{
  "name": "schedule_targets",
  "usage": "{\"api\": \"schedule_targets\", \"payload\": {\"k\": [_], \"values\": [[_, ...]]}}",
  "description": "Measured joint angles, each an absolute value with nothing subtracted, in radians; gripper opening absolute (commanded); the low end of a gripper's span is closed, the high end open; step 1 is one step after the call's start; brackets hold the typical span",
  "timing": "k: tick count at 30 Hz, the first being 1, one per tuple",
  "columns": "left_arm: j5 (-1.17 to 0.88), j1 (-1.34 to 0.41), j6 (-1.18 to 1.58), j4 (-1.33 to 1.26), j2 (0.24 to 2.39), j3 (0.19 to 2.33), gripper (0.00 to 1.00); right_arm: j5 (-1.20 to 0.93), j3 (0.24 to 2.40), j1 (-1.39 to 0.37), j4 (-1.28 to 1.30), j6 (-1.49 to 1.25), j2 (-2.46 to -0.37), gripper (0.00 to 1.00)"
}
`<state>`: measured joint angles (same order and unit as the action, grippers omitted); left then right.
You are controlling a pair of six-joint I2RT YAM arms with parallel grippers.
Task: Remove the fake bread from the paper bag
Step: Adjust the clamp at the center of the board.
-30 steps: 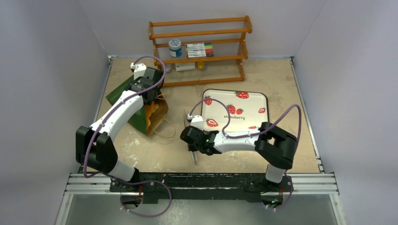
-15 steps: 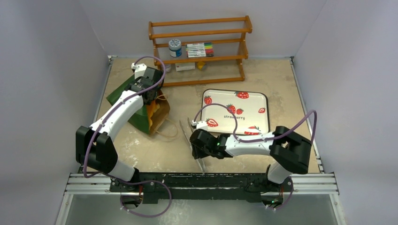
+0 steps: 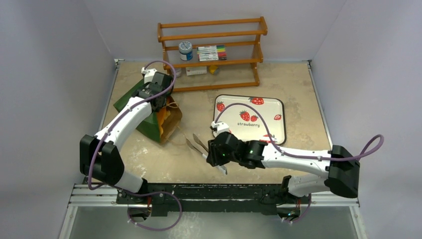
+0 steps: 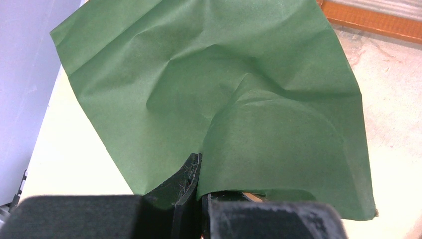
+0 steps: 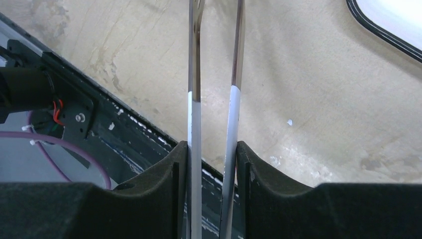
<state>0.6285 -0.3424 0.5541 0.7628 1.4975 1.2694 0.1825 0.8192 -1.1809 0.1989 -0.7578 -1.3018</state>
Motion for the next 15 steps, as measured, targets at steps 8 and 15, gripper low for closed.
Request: {"api": "schedule_targets", "payload": {"k": [8, 15], "values": [[0.62, -0.342, 0.543, 0.756, 1.475, 1.248, 0.0, 0.184, 0.842, -1.181, 0.316, -0.762, -1.195, 0.38], [0.62, -0.342, 0.538, 0.755, 1.469, 1.243, 0.0, 0.184, 0.871, -1.181, 0.393, -0.767, -1.105, 0.38]]}}
